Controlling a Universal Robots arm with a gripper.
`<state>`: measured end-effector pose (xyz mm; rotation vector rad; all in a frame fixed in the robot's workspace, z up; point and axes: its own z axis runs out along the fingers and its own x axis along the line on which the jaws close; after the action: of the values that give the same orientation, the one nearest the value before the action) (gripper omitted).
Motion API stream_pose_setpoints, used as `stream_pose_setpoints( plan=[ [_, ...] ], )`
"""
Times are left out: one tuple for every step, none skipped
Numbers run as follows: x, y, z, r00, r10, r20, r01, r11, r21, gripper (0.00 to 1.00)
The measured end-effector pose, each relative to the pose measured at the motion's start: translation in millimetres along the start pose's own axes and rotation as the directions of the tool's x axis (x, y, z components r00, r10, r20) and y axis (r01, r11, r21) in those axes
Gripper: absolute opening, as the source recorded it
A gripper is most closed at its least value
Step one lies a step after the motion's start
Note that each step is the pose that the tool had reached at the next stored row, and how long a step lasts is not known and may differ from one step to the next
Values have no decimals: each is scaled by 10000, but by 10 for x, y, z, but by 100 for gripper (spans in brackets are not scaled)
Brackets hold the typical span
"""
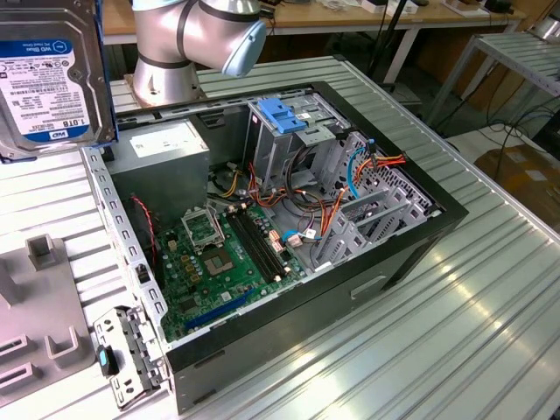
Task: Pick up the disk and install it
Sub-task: 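Pick up the disk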
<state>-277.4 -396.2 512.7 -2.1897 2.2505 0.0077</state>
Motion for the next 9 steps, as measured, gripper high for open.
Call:
stream_pose_setpoints(
  plan=[
    [0, -8, 0, 10000, 1, 0, -1, 10000, 0, 37],
    [0, -16, 0, 10000, 1, -1, -1, 10000, 1, 37],
    [-1, -28, 1, 10000, 1, -2, -1, 10000, 0, 37],
    [-1, -41, 0, 10000, 1, -4, -1, 10000, -1, 37],
    [-1, -55, 1, 10000, 1, -5, -1, 10000, 0, 37],
    [-2, -68, 1, 10000, 1, -5, -1, 10000, 0, 37],
    [-2, -91, 1, 10000, 0, -5, 0, 10000, 0, 37],
    [-3, -112, 1, 10000, 1, -6, -1, 10000, 0, 37],
    [-3, -127, 1, 10000, 1, -5, -1, 10000, 0, 37]
  ],
)
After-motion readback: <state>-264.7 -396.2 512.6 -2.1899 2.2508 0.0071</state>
